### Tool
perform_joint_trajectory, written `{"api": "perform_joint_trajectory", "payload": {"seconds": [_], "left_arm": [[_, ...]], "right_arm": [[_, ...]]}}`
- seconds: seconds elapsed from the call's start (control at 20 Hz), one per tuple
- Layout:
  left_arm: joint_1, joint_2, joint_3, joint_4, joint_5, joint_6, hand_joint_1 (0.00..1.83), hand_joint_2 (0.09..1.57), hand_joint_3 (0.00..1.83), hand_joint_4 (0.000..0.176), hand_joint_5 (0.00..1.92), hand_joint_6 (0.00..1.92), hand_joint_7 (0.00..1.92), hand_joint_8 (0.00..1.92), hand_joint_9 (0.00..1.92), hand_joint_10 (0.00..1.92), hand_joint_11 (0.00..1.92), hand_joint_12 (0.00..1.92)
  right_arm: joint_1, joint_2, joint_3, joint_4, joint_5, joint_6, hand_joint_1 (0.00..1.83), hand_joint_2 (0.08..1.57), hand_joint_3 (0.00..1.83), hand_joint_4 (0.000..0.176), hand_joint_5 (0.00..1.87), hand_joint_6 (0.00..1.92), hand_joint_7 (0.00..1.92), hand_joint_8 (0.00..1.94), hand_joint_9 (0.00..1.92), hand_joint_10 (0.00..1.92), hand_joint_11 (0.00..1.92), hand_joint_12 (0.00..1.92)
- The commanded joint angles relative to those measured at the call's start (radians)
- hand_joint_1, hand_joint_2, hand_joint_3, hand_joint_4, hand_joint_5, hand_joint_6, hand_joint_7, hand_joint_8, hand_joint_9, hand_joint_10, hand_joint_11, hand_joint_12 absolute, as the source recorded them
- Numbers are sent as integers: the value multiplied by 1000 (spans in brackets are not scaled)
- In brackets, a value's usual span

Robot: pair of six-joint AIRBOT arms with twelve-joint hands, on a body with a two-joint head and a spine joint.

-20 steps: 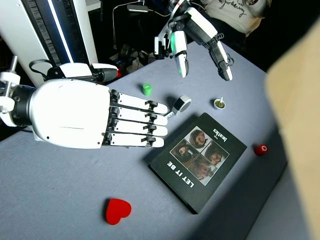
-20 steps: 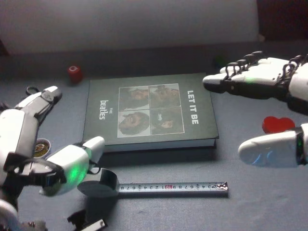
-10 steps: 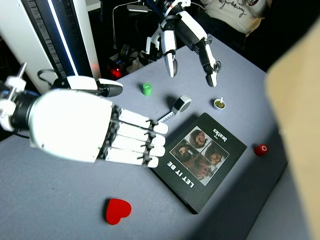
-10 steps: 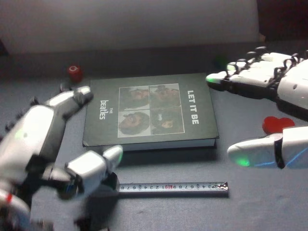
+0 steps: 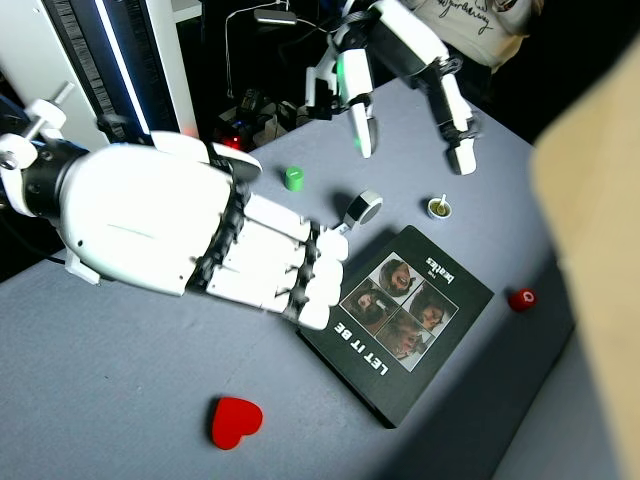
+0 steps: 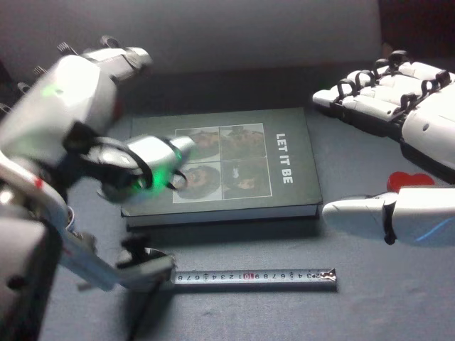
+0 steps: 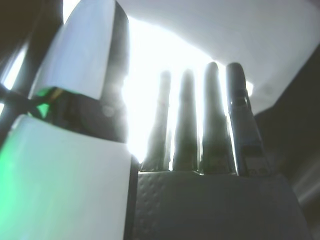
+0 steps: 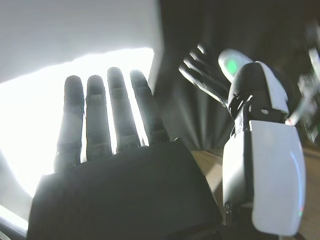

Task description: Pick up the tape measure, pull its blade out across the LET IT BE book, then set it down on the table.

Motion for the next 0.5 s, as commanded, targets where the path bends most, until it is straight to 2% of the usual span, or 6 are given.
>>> {"api": "perform_joint_trajectory", "payload": {"seconds": [0.0, 0.15, 0.35, 0.4, 0.45], "left_arm": [[-25, 9, 12, 98, -6, 27, 1189, 1050, 1, 0, 436, 13, 426, 13, 379, 9, 122, 692], [-81, 34, 64, 97, 149, 99, 1221, 1061, 5, 0, 434, 8, 421, 6, 379, 6, 127, 688], [-106, 57, 88, 53, 245, 112, 1231, 1067, 4, 0, 430, 2, 420, 2, 380, 4, 138, 684], [-114, 70, 90, 40, 289, 141, 1233, 1067, 4, 0, 425, 0, 413, 0, 379, 3, 140, 684], [-135, 84, 90, 1, 341, 213, 1233, 1066, 3, 0, 422, 0, 411, 0, 379, 3, 141, 683]], "right_arm": [[7, 2, -5, -30, 120, 3, 132, 1030, 0, 0, 152, 5, 187, 2, 119, 5, 0, 524], [8, 2, -9, -22, 112, 3, 131, 1028, 0, 0, 164, 13, 196, 9, 121, 5, 0, 482], [9, 1, -11, -21, 112, 5, 124, 1036, 3, 0, 138, 0, 160, 0, 105, 0, 0, 455], [10, 1, -13, -21, 111, 6, 103, 1044, 6, 0, 133, 0, 155, 0, 101, 0, 0, 452], [12, 1, -14, -21, 111, 6, 99, 1046, 6, 0, 128, 0, 154, 0, 100, 0, 0, 450]]}}
